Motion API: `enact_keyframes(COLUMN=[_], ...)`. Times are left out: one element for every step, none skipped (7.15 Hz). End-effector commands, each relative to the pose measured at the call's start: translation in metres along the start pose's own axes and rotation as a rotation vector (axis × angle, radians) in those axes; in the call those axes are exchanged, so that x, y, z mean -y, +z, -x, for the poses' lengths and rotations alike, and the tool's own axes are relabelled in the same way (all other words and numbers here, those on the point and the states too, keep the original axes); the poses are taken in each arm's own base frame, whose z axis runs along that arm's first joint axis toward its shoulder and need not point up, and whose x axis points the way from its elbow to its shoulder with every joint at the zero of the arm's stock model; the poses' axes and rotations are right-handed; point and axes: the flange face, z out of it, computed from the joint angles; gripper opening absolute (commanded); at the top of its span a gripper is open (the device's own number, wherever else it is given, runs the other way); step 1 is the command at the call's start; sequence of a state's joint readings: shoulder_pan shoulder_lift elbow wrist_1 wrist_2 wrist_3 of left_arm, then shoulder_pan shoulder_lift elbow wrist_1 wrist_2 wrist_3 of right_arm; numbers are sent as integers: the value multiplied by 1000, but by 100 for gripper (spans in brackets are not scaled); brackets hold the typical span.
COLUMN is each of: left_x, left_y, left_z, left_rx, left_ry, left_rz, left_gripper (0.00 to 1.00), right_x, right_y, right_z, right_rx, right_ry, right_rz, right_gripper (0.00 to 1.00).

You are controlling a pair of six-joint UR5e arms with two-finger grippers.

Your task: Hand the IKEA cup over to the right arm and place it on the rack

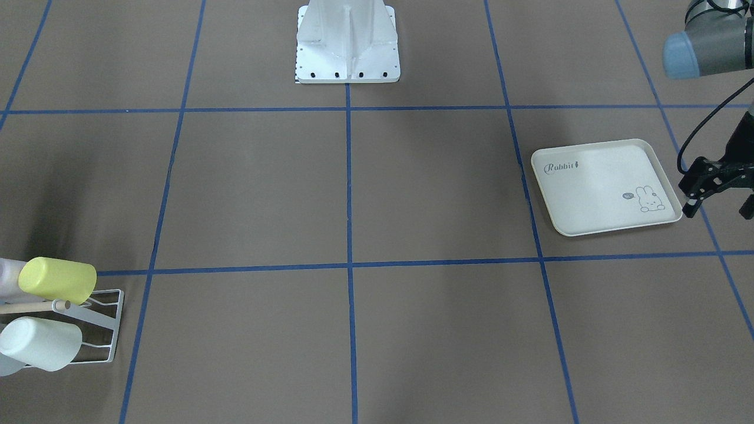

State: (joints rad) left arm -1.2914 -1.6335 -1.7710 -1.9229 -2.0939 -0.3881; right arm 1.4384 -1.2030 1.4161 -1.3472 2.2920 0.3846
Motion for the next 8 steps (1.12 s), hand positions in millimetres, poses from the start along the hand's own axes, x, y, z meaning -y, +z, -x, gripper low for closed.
enact_keyframes(left_x=[-14,-19,-25,-47,-54,-77,-81,-83], left_y=[-21,-20,-17,-8,-6,0,4,6], left_z=[73,78,83,94,97,104,107,108], left_rx=[-78,-112,-110,-105,-107,-130,-130,-133], left_ry=[-4,-45,-60,-87,-98,-129,-137,-140], left_rz=[159,215,228,261,271,300,312,316], left_gripper=[100,100,100,100,100,100,100,100], right_x=[-77,-100,-112,-115,-116,-127,-137,-140], right_y=[-5,2,9,6,-2,-11,-15,-15], right_z=[-34,-50,-62,-61,-52,-50,-49,-49], right_rx=[-11,-22,-29,-36,-61,-68,-67,-59], right_ry=[30,54,71,90,128,134,126,124], right_rz=[20,44,62,78,121,126,121,123], right_gripper=[98,98,98,98,98,98,98,99])
